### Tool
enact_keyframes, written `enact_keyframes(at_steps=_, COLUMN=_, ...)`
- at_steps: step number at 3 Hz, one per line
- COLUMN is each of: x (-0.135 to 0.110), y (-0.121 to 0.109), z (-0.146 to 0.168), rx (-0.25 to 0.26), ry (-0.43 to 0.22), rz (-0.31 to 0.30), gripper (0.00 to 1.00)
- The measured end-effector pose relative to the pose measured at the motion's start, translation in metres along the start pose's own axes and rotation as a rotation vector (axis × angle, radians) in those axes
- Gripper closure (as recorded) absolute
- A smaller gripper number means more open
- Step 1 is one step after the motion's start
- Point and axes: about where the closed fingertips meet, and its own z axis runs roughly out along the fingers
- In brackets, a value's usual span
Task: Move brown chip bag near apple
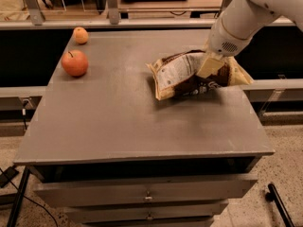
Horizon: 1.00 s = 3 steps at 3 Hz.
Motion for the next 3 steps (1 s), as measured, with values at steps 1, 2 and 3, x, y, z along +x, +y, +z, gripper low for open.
enact_keyframes(at_steps=1, x=-0.008, y=-0.011, z=-0.014, rx=0.001, ry=-0.069, rz=0.028, gripper=1.00)
enact_keyframes(at_steps=2, x=-0.028, y=-0.038, z=-0.046, rx=0.036, ry=-0.171, rz=0.038, gripper=1.00)
enact_keyframes(at_steps=3, x=-0.046, y=-0.057, z=-0.063, rx=0.062, ry=-0.244, rz=0.041, gripper=1.00)
